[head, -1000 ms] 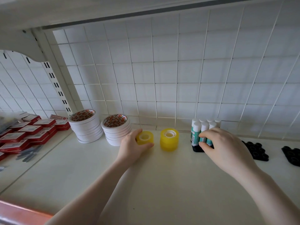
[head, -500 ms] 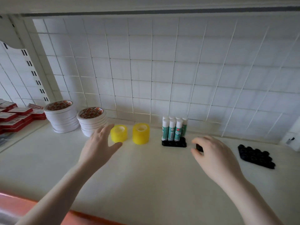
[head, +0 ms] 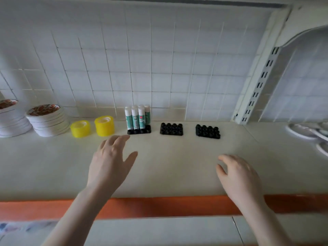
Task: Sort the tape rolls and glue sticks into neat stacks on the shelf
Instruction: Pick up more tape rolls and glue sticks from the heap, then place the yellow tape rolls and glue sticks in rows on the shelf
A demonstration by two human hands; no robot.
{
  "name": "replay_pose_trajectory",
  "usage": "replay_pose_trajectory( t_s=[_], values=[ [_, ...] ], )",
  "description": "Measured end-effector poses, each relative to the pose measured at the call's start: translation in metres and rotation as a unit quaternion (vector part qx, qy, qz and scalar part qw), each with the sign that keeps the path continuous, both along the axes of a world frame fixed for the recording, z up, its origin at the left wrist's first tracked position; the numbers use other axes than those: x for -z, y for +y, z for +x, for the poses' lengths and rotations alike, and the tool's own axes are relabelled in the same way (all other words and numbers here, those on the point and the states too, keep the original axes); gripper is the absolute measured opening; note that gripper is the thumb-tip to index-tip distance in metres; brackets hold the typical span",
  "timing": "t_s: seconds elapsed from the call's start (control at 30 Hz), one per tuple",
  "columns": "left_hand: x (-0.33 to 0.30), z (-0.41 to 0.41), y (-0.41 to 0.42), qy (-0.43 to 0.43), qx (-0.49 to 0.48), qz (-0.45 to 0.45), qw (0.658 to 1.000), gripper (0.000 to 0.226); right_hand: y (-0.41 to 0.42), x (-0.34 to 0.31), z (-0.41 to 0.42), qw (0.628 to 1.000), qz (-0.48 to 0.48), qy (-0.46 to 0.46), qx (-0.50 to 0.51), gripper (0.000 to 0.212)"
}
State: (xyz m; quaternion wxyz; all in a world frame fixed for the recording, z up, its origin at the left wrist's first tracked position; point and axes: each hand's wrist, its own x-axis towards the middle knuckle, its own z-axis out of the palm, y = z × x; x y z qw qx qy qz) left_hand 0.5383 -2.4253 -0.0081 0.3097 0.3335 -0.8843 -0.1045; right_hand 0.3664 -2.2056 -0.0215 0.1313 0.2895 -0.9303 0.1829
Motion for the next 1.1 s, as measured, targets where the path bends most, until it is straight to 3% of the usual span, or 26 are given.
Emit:
replay_pose_trajectory(
  t_s=[0.23, 0.43, 0.6, 0.83, 1.1],
  values=[
    [-0.005, -0.058, 0.086, -0.015, 0.038, 0.022, 0.999, 0.047, 0.089, 0.007, -0.051, 0.998, -0.038, 0.024, 0.050, 0.014],
    [0.001, -0.159, 0.182, -0.017, 0.056, 0.038, 0.998, 0.048, 0.182, 0.023, -0.146, 0.991, -0.081, 0.108, 0.022, 0.028],
    [0.009, -0.265, 0.276, -0.003, 0.064, 0.037, 0.997, 0.047, 0.271, 0.018, -0.241, 0.980, -0.104, 0.168, -0.029, 0.017],
    [0.000, -0.347, 0.357, -0.021, 0.071, 0.038, 0.997, 0.044, 0.345, 0.010, -0.305, 0.977, -0.127, 0.149, -0.079, 0.011],
    [-0.004, -0.395, 0.392, -0.037, 0.113, 0.009, 0.993, 0.041, 0.379, 0.012, -0.338, 0.977, -0.123, 0.148, -0.094, 0.017]
  ],
)
